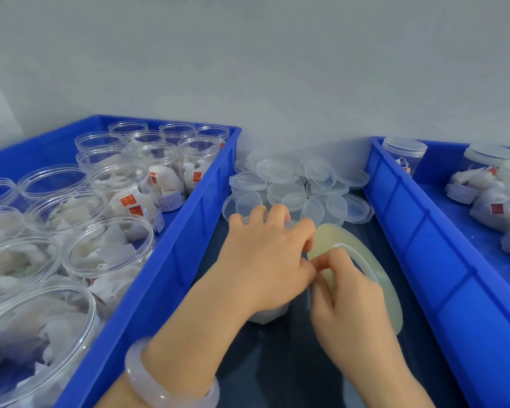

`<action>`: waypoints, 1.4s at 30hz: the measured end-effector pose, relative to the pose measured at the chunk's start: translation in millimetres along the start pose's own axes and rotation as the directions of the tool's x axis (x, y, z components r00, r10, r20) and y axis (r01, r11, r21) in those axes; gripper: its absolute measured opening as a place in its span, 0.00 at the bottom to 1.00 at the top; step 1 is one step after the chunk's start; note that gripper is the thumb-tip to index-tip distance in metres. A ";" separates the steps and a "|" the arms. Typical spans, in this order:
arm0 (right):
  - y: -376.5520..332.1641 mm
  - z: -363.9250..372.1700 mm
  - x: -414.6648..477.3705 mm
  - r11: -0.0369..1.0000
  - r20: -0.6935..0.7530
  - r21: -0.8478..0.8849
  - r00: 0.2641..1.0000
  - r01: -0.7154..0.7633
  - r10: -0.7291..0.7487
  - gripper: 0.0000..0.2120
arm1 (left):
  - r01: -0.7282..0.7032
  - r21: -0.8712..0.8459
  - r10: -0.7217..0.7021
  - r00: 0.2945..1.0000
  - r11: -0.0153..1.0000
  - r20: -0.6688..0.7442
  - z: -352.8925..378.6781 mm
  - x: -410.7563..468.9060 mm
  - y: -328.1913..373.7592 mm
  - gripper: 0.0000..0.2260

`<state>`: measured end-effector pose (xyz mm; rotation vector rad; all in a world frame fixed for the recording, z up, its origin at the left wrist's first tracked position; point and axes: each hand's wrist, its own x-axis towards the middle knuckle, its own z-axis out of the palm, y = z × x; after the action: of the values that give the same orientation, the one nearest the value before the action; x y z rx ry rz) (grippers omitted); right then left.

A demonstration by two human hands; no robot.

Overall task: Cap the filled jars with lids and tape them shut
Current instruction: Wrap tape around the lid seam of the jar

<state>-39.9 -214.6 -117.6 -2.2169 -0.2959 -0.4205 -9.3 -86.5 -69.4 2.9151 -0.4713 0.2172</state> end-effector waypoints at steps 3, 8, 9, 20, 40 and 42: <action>3.5 -2.5 3.7 0.999 -0.003 -0.035 1.000 0.020 -0.020 0.08 | 0.023 -0.086 -0.014 0.995 0.996 0.103 -9.9 5.9 -2.8 0.09; 2.2 -5.5 -0.9 0.993 0.041 -0.090 0.996 0.081 -0.078 0.16 | 0.135 -0.039 -0.122 0.965 0.990 0.234 -20.5 24.1 12.0 0.06; 0.5 -6.4 -1.6 0.990 0.046 -0.105 0.995 0.090 -0.086 0.15 | 0.147 -0.021 -0.137 0.960 0.989 0.245 -20.4 26.8 13.8 0.06; -7.7 -4.4 -17.9 0.997 0.063 -0.075 0.998 -0.020 0.025 0.08 | 0.157 -0.180 -0.139 0.985 0.971 0.106 -8.3 25.2 14.3 0.06; 31.9 5.5 18.9 0.980 0.226 -0.196 0.971 -0.035 0.080 0.03 | 0.067 -0.115 -0.060 0.996 0.991 0.063 -4.5 32.0 12.4 0.10; 32.5 5.9 17.9 0.982 0.206 -0.188 0.976 -0.027 0.066 0.02 | 0.068 -0.127 -0.063 0.997 0.990 0.047 -3.8 32.1 12.6 0.10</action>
<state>-11.0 -228.9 -136.9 -2.4502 -0.3280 -0.1920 16.3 -107.0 -58.3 2.8083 -0.3805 0.1109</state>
